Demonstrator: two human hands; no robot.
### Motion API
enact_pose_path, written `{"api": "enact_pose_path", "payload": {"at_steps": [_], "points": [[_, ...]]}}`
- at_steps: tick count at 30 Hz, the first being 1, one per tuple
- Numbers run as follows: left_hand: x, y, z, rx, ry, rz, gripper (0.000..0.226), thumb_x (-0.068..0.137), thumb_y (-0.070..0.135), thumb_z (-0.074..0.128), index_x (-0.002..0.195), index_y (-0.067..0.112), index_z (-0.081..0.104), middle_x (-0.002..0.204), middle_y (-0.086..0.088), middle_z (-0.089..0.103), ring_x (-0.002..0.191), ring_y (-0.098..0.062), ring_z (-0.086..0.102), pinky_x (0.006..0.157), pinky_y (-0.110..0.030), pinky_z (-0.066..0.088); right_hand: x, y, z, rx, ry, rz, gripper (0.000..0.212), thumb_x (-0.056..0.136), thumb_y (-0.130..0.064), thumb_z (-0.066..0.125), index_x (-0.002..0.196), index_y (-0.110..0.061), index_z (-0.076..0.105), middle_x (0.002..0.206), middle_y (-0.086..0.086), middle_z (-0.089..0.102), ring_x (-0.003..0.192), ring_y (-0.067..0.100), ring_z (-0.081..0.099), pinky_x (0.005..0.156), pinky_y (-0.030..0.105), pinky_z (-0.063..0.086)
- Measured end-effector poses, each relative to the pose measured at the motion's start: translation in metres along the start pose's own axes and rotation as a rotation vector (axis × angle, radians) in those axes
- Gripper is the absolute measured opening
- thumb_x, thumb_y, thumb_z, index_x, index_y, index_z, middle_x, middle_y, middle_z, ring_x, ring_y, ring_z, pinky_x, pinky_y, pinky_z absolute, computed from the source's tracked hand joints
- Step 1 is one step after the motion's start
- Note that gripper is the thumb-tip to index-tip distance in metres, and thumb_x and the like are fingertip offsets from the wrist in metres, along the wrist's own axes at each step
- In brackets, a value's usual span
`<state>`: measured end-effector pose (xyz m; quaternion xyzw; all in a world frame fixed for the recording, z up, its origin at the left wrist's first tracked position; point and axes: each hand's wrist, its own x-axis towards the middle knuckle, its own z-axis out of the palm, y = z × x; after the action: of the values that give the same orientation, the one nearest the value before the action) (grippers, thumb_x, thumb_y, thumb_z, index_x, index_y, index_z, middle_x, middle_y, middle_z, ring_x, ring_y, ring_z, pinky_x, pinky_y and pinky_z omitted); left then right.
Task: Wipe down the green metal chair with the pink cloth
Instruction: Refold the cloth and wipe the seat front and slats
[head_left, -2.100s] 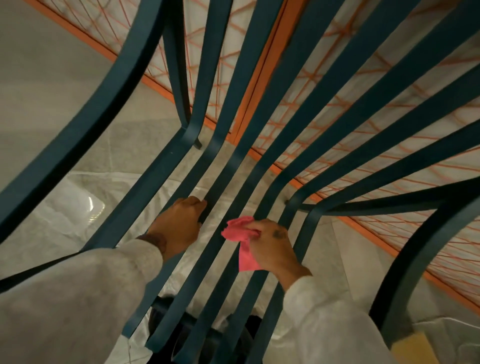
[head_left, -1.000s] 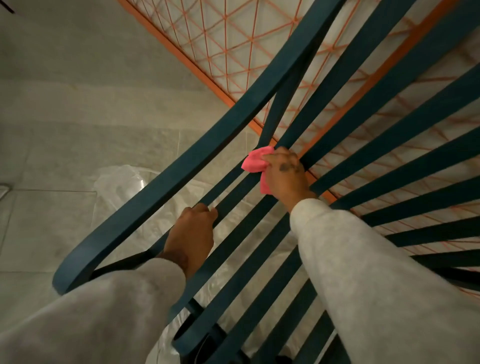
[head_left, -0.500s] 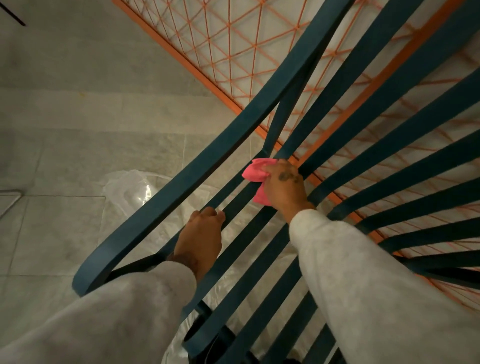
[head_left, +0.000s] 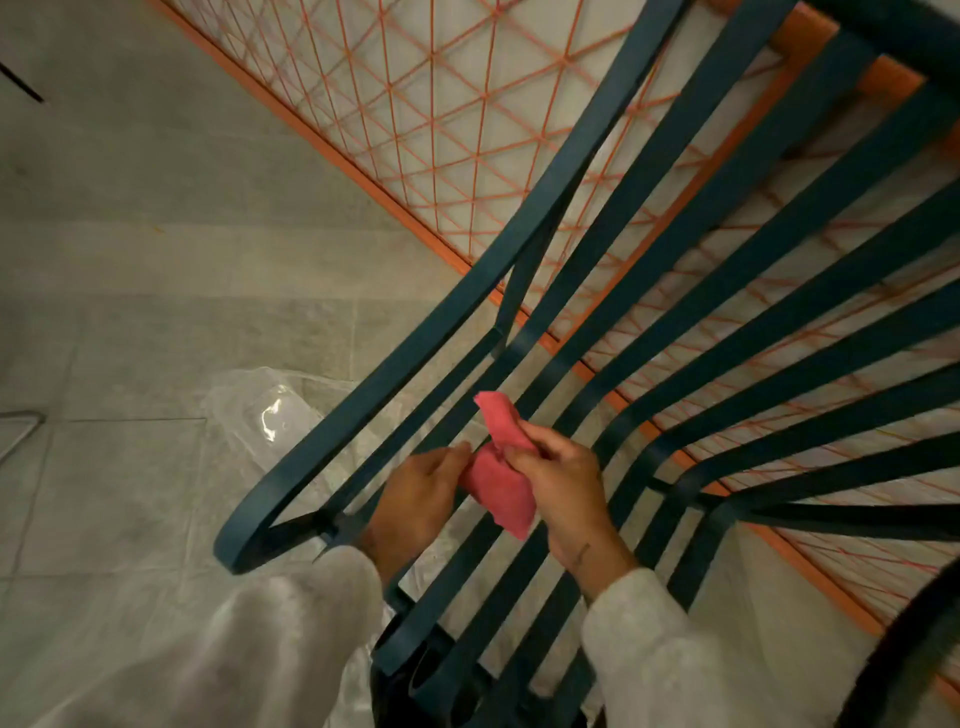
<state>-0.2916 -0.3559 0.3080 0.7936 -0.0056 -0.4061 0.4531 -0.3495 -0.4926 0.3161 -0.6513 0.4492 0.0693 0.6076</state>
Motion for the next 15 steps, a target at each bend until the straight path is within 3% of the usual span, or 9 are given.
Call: {"api": "enact_pose_path", "payload": {"at_steps": [3, 6, 9, 15], "points": [[-0.039, 0.029, 0.001, -0.221, -0.215, -0.070, 0.048, 0.088, 0.056, 0.056, 0.107, 0.014, 0.068, 0.102, -0.006, 0.073, 0.094, -0.017, 0.071, 0.086, -0.036, 0.058, -0.044, -0.012, -0.023, 0.133, 0.032, 0.038, 0.035, 0.086, -0.023, 0.074, 0.119, -0.035, 0.069, 0.124, -0.010, 0.067, 0.114, 0.017, 0.061, 0.100, 0.045, 0.051], [-0.073, 0.053, 0.001, -0.302, -0.255, -0.071, 0.037, 0.083, 0.030, 0.073, 0.110, 0.010, 0.059, 0.104, -0.011, 0.071, 0.089, -0.020, 0.073, 0.076, -0.033, 0.061, -0.086, -0.021, -0.043, 0.215, 0.039, 0.045, 0.038, 0.089, -0.018, 0.070, 0.124, -0.032, 0.067, 0.125, -0.009, 0.067, 0.112, 0.015, 0.064, 0.100, 0.045, 0.052], [-0.114, 0.076, 0.000, -0.401, -0.280, -0.066, 0.036, 0.084, 0.012, 0.072, 0.114, 0.009, 0.053, 0.105, -0.018, 0.068, 0.089, -0.024, 0.073, 0.072, -0.029, 0.060, -0.135, -0.032, -0.060, 0.229, 0.078, 0.041, 0.037, 0.088, -0.020, 0.071, 0.123, -0.033, 0.067, 0.128, -0.007, 0.065, 0.112, 0.015, 0.063, 0.098, 0.043, 0.054], [-0.195, 0.117, -0.004, -0.390, -0.332, 0.131, 0.023, 0.090, 0.008, 0.062, 0.112, 0.017, 0.065, 0.093, -0.004, 0.074, 0.091, -0.020, 0.073, 0.073, -0.029, 0.060, -0.219, -0.053, -0.092, 0.300, 0.022, -0.004, 0.040, 0.075, -0.043, 0.077, 0.113, -0.038, 0.070, 0.128, -0.004, 0.062, 0.116, 0.022, 0.060, 0.094, 0.049, 0.056]]}}
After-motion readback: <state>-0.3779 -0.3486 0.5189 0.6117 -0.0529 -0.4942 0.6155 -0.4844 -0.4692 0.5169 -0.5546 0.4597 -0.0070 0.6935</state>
